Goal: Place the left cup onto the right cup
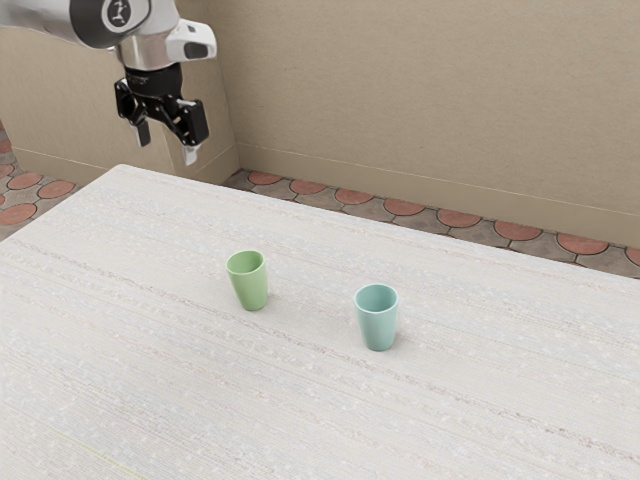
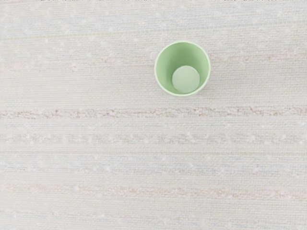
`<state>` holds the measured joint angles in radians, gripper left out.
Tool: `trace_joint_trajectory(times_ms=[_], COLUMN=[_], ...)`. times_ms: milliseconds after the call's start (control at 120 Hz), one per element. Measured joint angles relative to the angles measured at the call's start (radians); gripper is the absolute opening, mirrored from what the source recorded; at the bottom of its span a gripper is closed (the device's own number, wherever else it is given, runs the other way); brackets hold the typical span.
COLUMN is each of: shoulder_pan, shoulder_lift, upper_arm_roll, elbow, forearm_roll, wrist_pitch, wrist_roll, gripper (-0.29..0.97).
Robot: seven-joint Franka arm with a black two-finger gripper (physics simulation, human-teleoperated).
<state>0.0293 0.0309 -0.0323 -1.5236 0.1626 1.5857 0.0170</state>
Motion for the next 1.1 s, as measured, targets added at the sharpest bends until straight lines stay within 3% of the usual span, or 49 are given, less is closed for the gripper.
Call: trace_joint_trajectory(times_ms=[1100], shoulder_pan=[0.000], shoulder_lift=[0.247], upper_arm_roll=[-0.010], elbow=[-0.010], forearm_roll=[0.003], wrist_pitch=[0.249], wrist_roll=[-0.013], gripper=[0.68])
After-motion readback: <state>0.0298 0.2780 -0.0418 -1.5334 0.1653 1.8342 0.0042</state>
